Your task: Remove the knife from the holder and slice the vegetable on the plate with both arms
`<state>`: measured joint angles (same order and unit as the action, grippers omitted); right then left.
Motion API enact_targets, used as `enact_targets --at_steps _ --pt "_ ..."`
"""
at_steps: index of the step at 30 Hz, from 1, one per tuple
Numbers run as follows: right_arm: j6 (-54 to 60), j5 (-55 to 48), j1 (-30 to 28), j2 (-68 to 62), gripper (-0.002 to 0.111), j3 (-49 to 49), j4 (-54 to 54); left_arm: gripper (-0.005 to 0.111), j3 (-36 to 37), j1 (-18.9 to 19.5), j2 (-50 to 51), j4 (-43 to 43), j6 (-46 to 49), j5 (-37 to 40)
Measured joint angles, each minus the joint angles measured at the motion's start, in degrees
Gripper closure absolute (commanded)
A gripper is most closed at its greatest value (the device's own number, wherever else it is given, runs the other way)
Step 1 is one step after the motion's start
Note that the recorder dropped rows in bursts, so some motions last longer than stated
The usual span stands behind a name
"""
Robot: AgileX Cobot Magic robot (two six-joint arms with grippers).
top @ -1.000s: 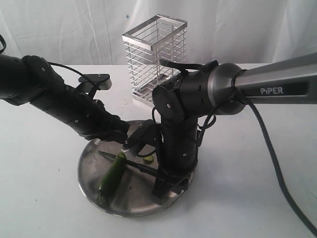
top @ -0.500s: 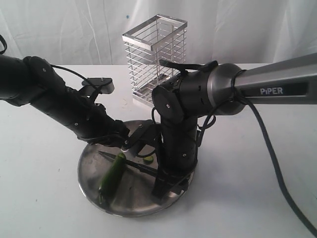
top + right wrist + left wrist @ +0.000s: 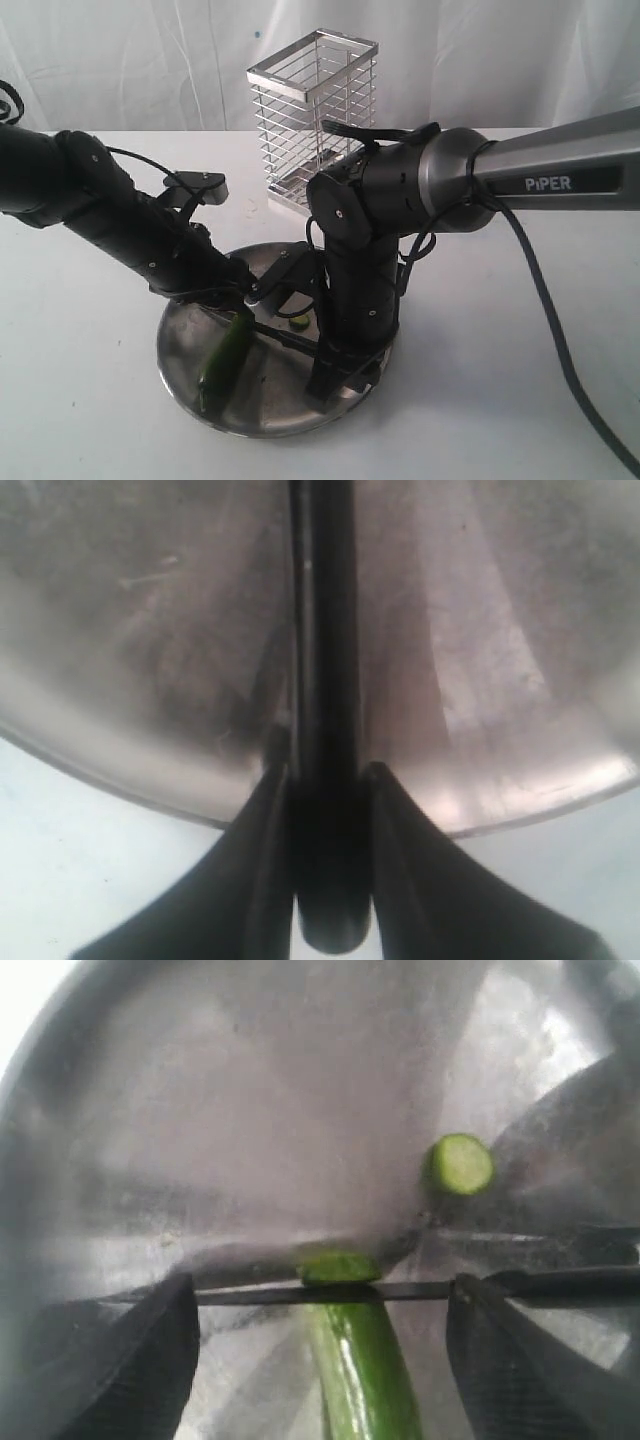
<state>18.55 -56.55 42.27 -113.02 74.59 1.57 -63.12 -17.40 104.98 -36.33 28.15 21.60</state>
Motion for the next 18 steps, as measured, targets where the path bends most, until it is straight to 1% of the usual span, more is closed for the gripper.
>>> enact_targets --at_steps 7,14,18 --pt "0.0 0.0 0.0 0.0 0.108 0.0 0.0 0.035 0.4 0.0 0.7 -0.4 0.0 -0.5" --pt "0.0 0.0 0.0 0.0 0.108 0.0 0.0 0.036 0.4 0.0 0.7 -2.8 2.0 -0.5" --pt "0.0 0.0 0.0 0.0 0.108 0.0 0.0 0.037 0.4 0.0 2.3 -3.2 2.5 -1.0"
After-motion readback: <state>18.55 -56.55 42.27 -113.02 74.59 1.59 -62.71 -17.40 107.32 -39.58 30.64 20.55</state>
